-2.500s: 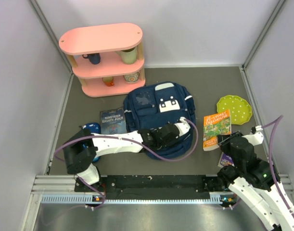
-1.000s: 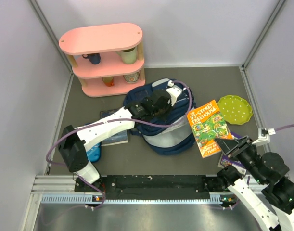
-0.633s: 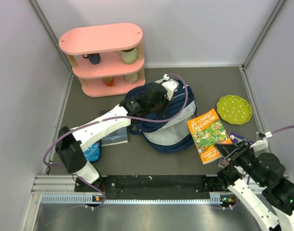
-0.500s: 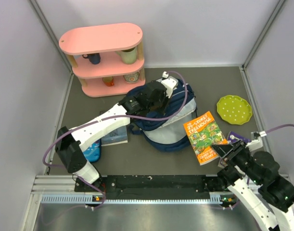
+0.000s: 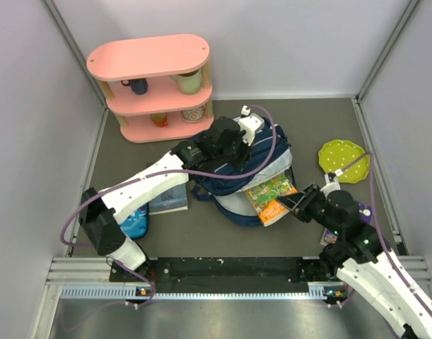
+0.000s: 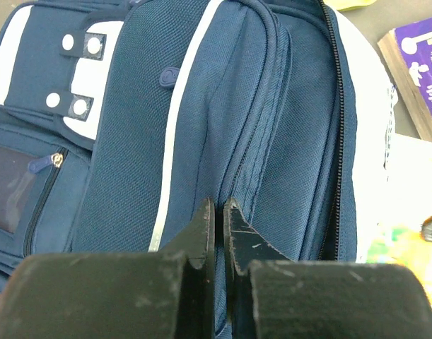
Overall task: Pack the student bag
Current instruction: Place the book in the student bag.
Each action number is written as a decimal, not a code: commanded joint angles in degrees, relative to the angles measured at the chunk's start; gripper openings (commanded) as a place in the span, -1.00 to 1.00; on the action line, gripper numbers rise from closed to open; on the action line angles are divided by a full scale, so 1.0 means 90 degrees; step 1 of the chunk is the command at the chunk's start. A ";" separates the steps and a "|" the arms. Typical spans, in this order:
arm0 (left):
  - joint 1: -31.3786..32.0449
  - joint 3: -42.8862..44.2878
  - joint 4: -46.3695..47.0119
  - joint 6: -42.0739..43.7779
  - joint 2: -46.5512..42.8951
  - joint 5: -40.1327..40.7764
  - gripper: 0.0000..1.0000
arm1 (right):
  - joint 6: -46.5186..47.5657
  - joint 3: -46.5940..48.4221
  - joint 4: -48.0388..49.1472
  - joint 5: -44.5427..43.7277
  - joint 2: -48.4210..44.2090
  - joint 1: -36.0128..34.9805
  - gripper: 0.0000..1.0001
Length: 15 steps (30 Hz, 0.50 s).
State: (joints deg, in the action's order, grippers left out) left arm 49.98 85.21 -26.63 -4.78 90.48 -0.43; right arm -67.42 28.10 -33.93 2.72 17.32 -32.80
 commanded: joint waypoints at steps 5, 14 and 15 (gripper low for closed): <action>0.0199 0.0327 0.1064 0.0013 -0.0844 -0.0656 -1.00 | -0.0341 -0.0289 0.3620 -0.0028 0.1375 -0.0038 -1.00; 0.0189 0.0230 0.1133 0.0062 -0.1020 -0.0597 -1.00 | -0.0770 -0.0603 0.5977 -0.0838 0.3521 -0.0038 -1.00; 0.0199 0.0210 0.1162 0.0072 -0.1029 -0.0607 -1.00 | -0.0839 -0.0622 0.6171 -0.0926 0.3708 -0.0067 -1.00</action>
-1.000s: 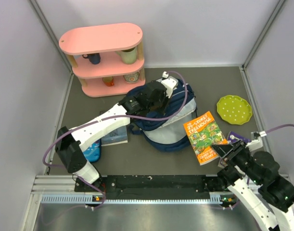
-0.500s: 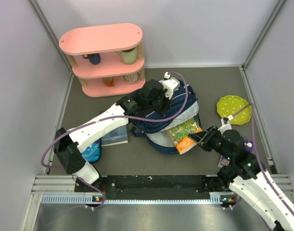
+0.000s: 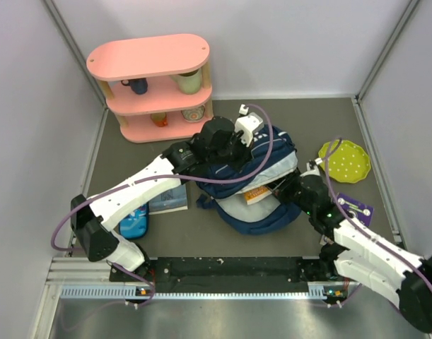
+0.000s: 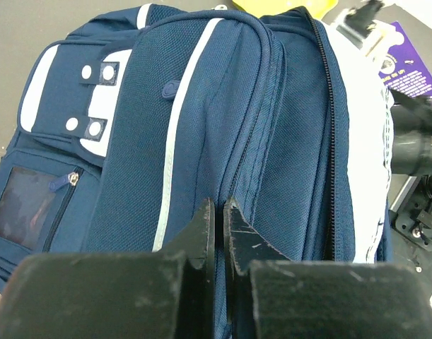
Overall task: Pack the student bag
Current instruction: Place the book in the student bag.
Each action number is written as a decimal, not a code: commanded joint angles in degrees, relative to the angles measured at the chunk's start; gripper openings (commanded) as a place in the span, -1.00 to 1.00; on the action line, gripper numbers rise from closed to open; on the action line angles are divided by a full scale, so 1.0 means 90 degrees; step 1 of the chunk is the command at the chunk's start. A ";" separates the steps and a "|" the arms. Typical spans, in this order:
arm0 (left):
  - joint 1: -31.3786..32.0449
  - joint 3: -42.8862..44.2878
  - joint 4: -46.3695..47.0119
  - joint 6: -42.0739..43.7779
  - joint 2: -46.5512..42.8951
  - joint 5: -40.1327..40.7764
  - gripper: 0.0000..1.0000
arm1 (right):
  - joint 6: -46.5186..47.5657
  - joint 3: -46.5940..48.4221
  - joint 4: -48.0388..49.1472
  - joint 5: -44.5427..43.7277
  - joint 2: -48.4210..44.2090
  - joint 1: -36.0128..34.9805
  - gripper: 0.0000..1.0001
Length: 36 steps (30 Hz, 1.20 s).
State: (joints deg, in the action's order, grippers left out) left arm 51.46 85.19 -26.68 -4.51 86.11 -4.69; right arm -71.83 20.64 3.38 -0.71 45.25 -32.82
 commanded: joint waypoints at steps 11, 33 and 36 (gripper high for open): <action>0.0024 0.0017 0.1548 0.0140 -0.0505 -0.0407 -1.00 | -0.1100 0.0870 0.3872 -0.0858 0.3154 -0.0103 -1.00; -0.0240 -0.0647 0.1958 0.0062 -0.0505 -0.0446 -1.00 | -0.0164 0.0881 0.2165 -0.0175 0.3422 -0.0143 0.33; -0.0259 -0.0813 0.2056 -0.0006 -0.0524 -0.0446 -1.00 | -0.0114 0.0783 0.1696 -0.0156 0.3030 -0.0143 0.33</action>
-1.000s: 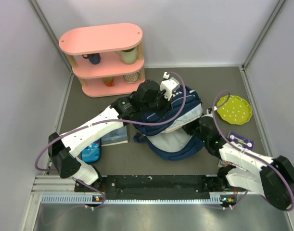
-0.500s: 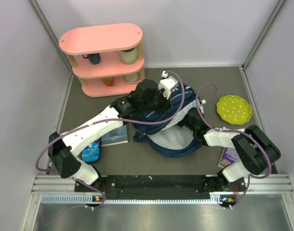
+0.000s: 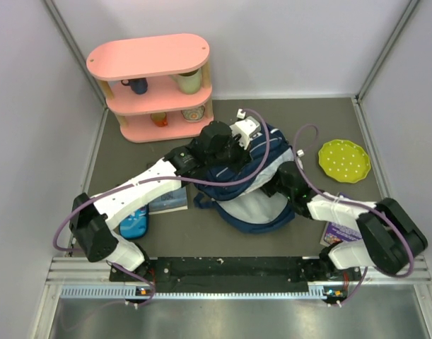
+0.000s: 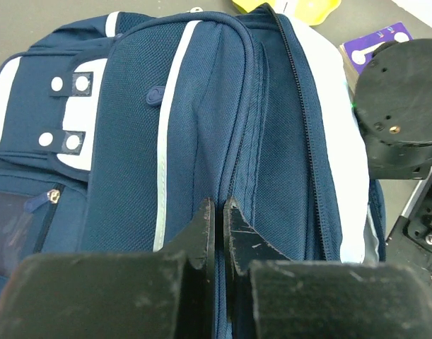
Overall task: Pack the student bag
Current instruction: Place the book in the student bag.
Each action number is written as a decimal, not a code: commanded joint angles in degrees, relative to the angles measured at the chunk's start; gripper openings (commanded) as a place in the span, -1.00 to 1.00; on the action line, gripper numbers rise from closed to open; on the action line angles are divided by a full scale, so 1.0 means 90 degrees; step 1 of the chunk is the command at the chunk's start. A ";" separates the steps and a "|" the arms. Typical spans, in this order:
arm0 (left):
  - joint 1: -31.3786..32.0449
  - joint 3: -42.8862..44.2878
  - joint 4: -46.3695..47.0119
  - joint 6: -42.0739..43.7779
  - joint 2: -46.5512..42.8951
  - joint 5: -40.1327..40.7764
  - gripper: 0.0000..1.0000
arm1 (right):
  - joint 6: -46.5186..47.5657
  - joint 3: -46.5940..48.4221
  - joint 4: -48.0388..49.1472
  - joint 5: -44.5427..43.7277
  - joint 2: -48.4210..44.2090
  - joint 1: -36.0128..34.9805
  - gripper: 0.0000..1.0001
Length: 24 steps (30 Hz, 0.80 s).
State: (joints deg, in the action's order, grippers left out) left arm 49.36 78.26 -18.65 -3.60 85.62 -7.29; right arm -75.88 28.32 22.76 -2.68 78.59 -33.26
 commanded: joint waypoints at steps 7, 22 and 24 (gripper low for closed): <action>-0.0055 -0.0199 0.1311 -0.0216 -0.0461 -0.0439 -1.00 | 0.0267 -0.0100 0.0125 0.0043 -0.0287 -0.0075 -0.73; -0.0455 -0.0180 0.1370 -0.0118 0.0056 -0.0997 -1.00 | 0.1155 -0.0783 -0.2041 -0.0668 -0.3084 -0.0065 0.17; -0.0456 -0.0189 0.1379 -0.0137 0.0115 -0.0977 -1.00 | 0.1311 -0.0753 -0.2877 -0.0884 -0.4129 -0.0065 0.32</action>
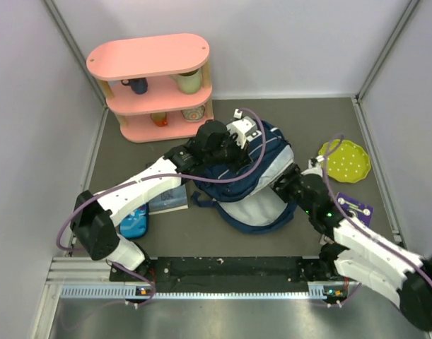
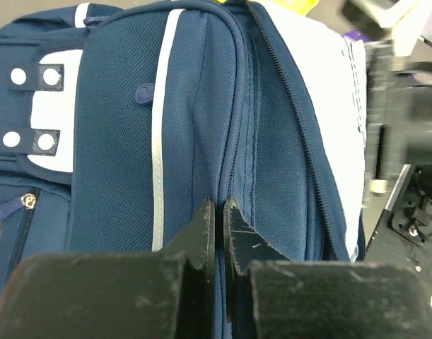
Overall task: Pack the student bag
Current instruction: Place the book in the student bag, then pick up the book from the center of the board.
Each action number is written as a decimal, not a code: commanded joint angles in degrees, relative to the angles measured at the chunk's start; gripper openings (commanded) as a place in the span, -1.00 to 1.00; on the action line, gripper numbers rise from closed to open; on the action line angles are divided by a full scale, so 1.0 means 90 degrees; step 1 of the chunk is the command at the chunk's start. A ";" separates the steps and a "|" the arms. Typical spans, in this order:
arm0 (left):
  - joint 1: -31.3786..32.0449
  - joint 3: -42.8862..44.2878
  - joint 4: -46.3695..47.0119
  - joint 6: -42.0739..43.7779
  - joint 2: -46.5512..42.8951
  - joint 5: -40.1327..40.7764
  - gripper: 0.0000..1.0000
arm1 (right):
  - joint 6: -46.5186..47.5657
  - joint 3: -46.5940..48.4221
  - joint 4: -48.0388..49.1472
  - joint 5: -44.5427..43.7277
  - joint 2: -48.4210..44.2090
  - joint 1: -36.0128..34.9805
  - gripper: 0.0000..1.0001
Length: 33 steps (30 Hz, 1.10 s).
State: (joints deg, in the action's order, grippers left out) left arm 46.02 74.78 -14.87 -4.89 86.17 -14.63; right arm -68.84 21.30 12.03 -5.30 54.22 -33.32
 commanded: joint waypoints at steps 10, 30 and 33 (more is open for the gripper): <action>-0.0084 -0.0213 0.1184 -0.0443 0.0162 -0.0288 -1.00 | 0.0245 0.0845 -0.6317 -0.1784 -0.5349 -0.0067 0.34; -0.0269 -0.1600 -0.0289 -0.1136 -0.2015 0.2737 0.84 | 0.1975 0.2546 -0.3312 0.1349 -0.1895 -0.0096 0.36; -0.0873 -0.1990 -0.0709 -0.1478 -0.2386 0.3187 0.95 | 0.1868 0.2477 -0.2746 0.1546 -0.1250 -0.0379 0.32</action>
State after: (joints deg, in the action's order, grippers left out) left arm 43.42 60.66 -15.88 -13.82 68.49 1.21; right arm -52.42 43.55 -23.90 1.72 37.43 -33.69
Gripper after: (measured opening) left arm 0.956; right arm 0.671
